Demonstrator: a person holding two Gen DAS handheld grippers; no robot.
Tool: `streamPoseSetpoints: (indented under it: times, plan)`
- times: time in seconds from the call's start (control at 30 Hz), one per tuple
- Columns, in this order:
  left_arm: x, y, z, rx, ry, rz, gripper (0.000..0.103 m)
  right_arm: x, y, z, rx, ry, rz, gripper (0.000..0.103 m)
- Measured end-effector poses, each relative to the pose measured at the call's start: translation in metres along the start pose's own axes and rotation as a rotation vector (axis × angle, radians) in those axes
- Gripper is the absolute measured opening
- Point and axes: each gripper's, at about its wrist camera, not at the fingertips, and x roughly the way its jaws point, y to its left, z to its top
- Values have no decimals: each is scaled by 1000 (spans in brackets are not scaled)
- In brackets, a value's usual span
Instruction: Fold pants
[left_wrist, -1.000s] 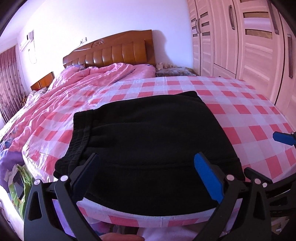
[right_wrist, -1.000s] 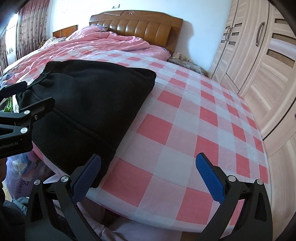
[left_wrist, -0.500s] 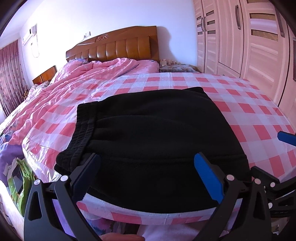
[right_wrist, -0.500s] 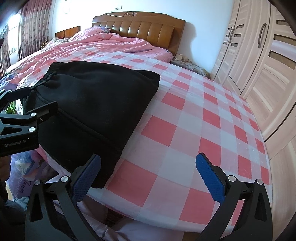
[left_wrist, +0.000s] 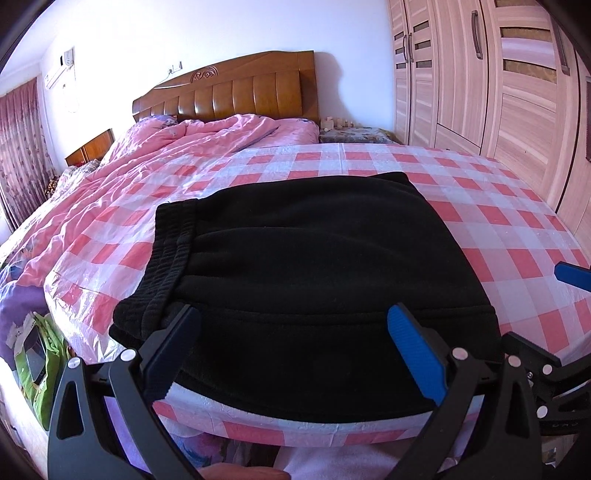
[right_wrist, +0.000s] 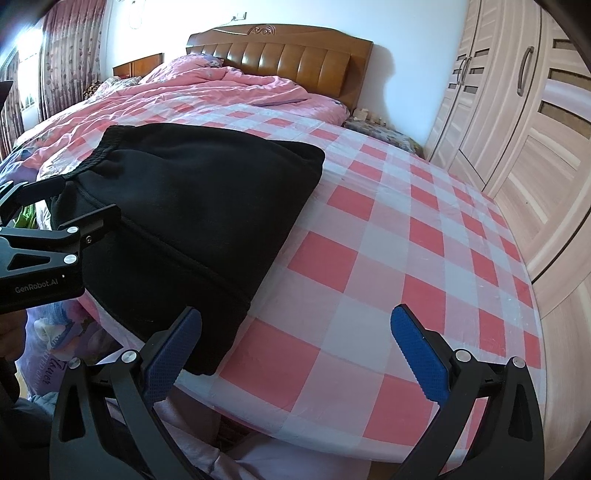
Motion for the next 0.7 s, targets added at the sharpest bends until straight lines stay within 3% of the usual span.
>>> streamPoseSetpoints:
  times: [0.7]
  plan:
    - [0,0,-3,3,-4,5,102,0,3,0,-1,0,9,99]
